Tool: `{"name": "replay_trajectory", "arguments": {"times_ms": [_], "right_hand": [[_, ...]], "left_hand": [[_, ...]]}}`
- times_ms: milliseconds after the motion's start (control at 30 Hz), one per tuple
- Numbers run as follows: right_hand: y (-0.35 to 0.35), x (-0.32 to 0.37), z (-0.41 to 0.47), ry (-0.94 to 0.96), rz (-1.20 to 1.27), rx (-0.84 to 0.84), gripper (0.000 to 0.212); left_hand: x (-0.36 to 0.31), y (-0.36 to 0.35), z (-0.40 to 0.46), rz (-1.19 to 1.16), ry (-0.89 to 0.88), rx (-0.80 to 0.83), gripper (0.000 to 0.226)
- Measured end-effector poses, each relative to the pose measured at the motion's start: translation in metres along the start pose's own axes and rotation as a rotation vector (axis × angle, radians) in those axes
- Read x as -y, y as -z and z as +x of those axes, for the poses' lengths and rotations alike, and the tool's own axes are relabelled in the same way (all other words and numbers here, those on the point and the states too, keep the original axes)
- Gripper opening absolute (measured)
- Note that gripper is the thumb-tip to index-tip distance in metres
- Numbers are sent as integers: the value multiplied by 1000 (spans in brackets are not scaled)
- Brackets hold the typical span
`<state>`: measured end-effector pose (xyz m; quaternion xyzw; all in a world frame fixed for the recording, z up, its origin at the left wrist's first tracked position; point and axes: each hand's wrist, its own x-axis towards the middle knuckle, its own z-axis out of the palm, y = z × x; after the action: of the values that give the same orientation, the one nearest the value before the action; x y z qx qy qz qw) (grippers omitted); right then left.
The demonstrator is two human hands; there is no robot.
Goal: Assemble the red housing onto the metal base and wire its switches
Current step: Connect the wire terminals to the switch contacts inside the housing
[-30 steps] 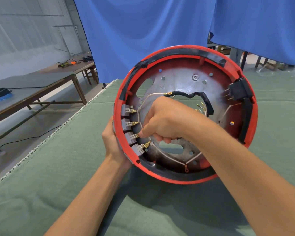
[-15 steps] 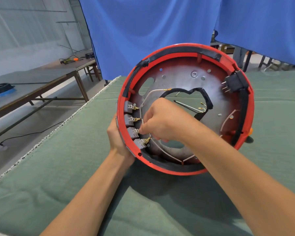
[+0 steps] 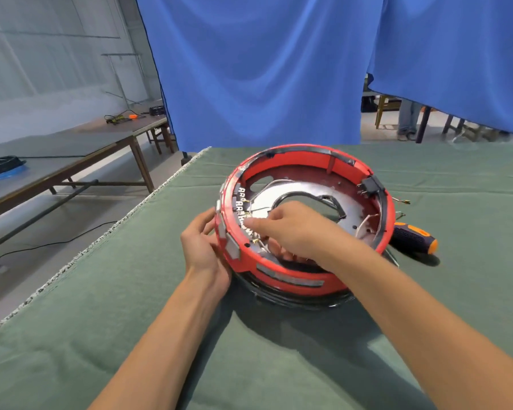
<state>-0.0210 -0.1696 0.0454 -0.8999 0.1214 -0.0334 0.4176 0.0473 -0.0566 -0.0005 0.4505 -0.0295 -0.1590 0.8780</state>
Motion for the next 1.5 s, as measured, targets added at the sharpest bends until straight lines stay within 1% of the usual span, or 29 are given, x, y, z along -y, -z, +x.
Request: {"name": "replay_trajectory", "arguments": {"times_ms": [100, 200, 267, 333, 400, 433, 533, 600, 667, 767, 800, 867, 1033, 1200, 1333, 1400, 1500], "right_hand": [[-3, 0, 2, -39, 31, -107, 53], [-6, 1, -1, -64, 64, -110, 52], [-9, 1, -2, -55, 30, -106, 53], [-14, 3, -3, -35, 36, -90, 54], [-18, 5, -5, -22, 49, -72, 53], [-19, 7, -6, -17, 47, -66, 53], [-20, 10, -8, -16, 8, -39, 53], [-12, 11, -8, -47, -2, 14, 50], [-2, 10, -9, -95, 44, 76, 41], [8, 7, -10, -73, 96, 70, 21], [8, 7, -11, -58, 97, 71, 19], [6, 6, -15, -42, 106, 88, 24], [1, 6, -23, -23, 154, 85, 26], [-6, 6, -29, -63, 247, 79, 31], [-11, 7, -30, -35, 167, 28, 42], [-12, 6, -29, -28, 152, -3, 39], [-9, 4, -26, -24, 177, -46, 28]], "left_hand": [[3, -4, 1, 71, -35, -31, 26], [12, -6, 2, 227, -49, -105, 32], [13, -5, 2, 270, 8, -121, 33], [11, -3, 1, 268, 77, -122, 29], [8, -1, 1, 287, 116, -111, 26], [7, 0, 0, 292, 125, -105, 29], [5, -2, -5, 263, 111, -98, 37], [4, -5, -9, 229, 92, -86, 39], [4, -7, -12, 184, 63, -62, 42], [7, -4, -9, 126, -2, 9, 37], [9, -2, -7, 93, -13, 52, 42], [11, 0, -4, 23, -29, 129, 54], [12, 4, 0, -54, -65, 239, 52], [12, 6, -1, -64, -128, 260, 45], [12, 6, -4, -54, -139, 256, 45], [12, 5, -5, -55, -139, 250, 45], [11, 3, -5, -56, -126, 258, 48]]}}
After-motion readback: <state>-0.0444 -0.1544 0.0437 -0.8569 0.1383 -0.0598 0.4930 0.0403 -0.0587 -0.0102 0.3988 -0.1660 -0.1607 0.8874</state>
